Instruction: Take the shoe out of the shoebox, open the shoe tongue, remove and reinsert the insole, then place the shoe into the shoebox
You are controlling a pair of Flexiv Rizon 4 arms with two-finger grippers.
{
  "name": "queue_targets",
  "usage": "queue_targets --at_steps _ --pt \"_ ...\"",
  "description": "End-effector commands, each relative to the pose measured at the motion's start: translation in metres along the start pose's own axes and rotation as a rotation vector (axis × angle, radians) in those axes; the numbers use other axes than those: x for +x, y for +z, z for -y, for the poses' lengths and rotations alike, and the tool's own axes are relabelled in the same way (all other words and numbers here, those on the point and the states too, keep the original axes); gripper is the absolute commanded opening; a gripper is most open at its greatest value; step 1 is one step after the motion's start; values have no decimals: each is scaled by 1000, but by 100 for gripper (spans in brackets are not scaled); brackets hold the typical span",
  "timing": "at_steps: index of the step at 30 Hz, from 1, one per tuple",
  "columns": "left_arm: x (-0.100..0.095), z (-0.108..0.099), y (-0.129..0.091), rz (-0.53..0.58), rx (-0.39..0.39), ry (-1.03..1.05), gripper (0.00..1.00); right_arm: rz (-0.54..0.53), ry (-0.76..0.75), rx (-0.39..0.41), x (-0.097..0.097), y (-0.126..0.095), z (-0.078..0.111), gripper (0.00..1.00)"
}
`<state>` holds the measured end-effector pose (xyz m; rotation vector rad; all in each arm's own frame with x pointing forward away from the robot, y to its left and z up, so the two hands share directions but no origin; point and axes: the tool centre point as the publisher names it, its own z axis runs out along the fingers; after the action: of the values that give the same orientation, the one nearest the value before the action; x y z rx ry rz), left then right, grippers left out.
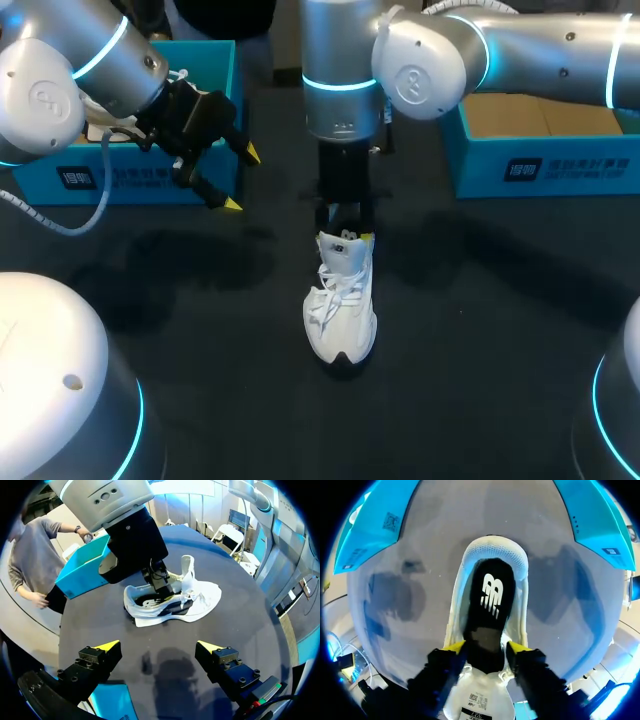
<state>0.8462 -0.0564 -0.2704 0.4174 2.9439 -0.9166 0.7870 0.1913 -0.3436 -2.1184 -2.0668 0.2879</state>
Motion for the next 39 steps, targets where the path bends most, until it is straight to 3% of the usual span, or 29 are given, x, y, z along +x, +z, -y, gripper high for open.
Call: queue_targets --at_steps 1,13,18,22,27,39 --pt "1 0 0 1 -2 1 100 -3 -3 -1 0 0 0 100" --pt "1 0 0 1 -2 1 100 -5 -6 16 -1 -10 7 100" --pt "1 0 0 1 -2 1 100 -32 -4 40 -1 6 3 100" --pt "1 0 0 1 -2 1 100 -32 6 18 -2 -3 5 100" --pt "1 0 0 1 -2 1 100 -33 5 60 -3 5 5 100" --pt "1 0 0 1 -2 1 100 -21 6 41 0 -12 14 100"
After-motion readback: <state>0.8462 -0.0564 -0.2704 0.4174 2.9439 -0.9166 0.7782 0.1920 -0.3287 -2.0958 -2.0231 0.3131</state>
